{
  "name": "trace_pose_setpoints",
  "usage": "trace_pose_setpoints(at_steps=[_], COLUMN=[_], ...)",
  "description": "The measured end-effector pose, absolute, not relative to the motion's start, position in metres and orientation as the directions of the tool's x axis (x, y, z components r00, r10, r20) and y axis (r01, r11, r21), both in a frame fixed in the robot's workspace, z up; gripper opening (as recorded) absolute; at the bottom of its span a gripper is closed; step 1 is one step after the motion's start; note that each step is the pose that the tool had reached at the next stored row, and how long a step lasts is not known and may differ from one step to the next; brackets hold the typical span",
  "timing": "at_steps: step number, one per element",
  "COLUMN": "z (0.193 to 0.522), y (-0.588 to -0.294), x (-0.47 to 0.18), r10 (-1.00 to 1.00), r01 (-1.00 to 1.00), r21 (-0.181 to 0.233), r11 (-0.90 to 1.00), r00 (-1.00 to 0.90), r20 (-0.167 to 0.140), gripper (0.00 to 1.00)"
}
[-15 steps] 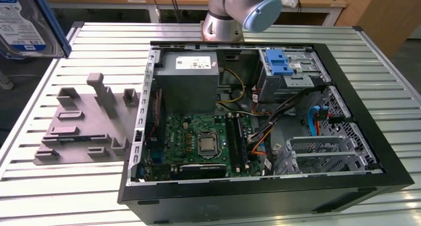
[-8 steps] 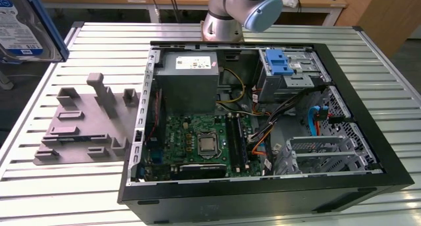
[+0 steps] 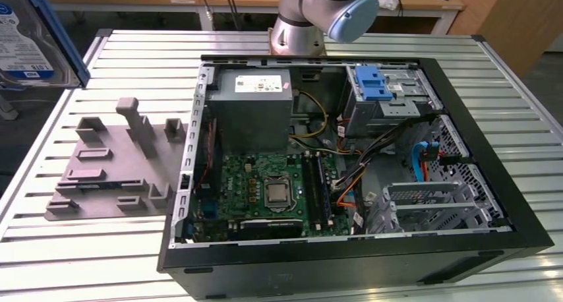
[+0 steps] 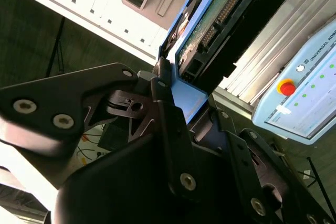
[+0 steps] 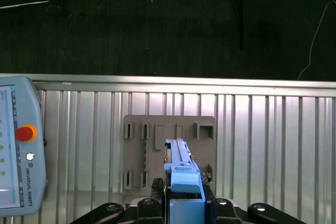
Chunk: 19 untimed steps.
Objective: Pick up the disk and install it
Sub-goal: 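Pick up the disk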
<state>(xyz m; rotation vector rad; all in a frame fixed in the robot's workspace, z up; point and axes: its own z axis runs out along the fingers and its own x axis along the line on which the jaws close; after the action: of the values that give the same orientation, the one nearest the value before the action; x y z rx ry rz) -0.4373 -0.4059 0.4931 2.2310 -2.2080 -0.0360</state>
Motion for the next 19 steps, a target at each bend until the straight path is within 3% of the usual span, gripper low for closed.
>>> trace_pose_setpoints(at_steps=[19], z=[0.4931], y=[-0.406], x=[-0.4313], r10=[-1.0], r01=[-1.0], r21=[0.018], r11=[-0.011], r00=[0.01], r20=[-0.015], gripper=[0.36])
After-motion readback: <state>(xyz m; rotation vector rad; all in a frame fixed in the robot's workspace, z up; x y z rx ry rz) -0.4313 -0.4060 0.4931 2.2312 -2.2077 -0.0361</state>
